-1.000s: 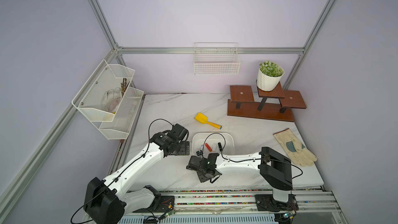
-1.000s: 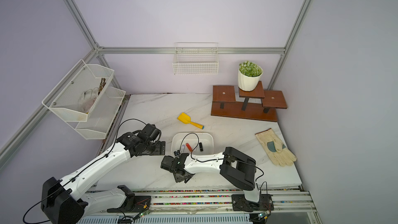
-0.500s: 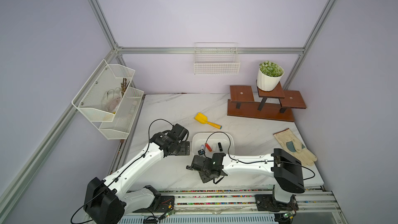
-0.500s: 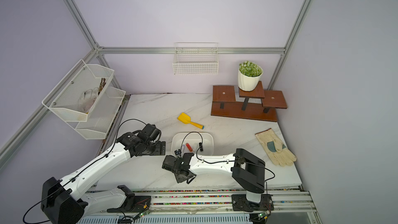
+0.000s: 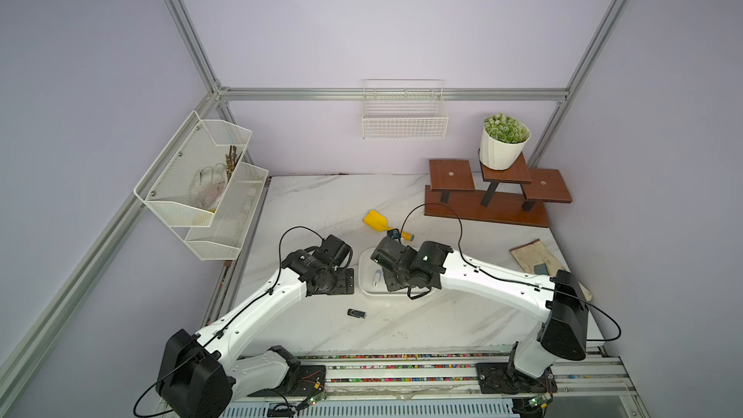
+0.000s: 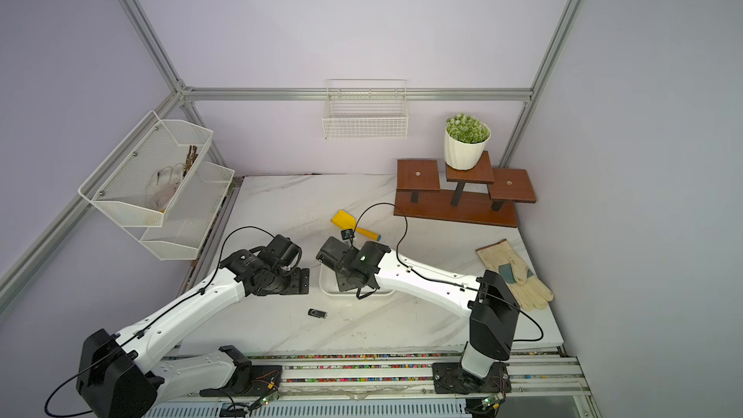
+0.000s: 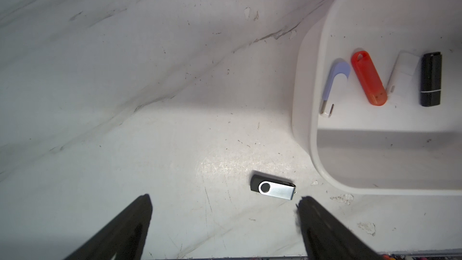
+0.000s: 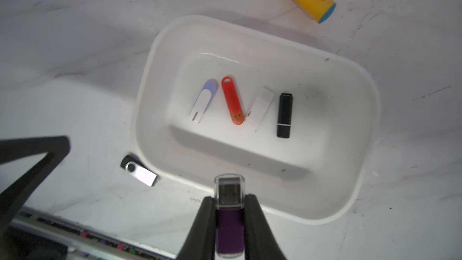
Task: Put the usb flash drive into the storage box
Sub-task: Place the USB flash in the storage box.
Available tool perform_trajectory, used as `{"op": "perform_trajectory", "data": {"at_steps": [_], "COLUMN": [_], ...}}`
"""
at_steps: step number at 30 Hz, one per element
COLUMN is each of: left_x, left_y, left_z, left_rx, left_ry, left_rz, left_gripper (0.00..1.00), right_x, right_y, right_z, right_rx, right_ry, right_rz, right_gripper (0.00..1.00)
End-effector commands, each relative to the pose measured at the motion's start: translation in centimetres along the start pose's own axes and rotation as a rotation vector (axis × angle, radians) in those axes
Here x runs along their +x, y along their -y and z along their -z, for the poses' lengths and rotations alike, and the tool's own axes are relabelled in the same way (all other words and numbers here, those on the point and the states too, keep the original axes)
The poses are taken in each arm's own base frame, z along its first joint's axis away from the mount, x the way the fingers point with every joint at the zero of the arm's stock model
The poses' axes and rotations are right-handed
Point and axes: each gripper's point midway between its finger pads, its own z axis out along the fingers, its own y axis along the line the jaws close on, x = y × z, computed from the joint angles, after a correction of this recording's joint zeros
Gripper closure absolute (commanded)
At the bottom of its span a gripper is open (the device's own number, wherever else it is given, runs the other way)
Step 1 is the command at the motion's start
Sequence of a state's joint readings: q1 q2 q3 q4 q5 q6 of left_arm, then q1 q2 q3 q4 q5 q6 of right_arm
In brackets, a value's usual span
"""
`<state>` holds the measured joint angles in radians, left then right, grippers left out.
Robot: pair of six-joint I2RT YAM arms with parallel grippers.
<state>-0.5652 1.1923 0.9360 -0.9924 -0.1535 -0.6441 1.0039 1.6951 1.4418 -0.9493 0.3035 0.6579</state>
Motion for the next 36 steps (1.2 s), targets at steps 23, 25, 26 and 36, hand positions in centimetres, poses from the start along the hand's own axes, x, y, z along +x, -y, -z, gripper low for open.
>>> {"op": "perform_trajectory", "data": {"at_steps": [23,25,26,36], "left_x": [0.1,0.6,1.1,4.7], "left_y": [1.6,1.6,1.6,2.5], "left_z": [-0.9,-1.1,-1.4,-3.1], "left_rx": [0.056,0.054,0.056,0.068], "left_ry": [-0.029,-0.039,-0.051,-0.098], "left_rz": [0.004,0.003,0.018,0.024], "left_gripper": [0.06,0.06,0.06,0.06], "right_x": [1.2,1.3,1.4,1.8], "right_y": [8.9,8.9,9.0,9.1], "right_z": [-10.7,-11.4,-11.8,-13.5], "right_rx": [0.216,0.206,0.205,0.201], "right_ry": [-0.108,-0.114,-0.12,-0.147], "right_rz": [0.008,0.001,-0.002,-0.006], "right_gripper": [1.0,1.0,1.0,1.0]}}
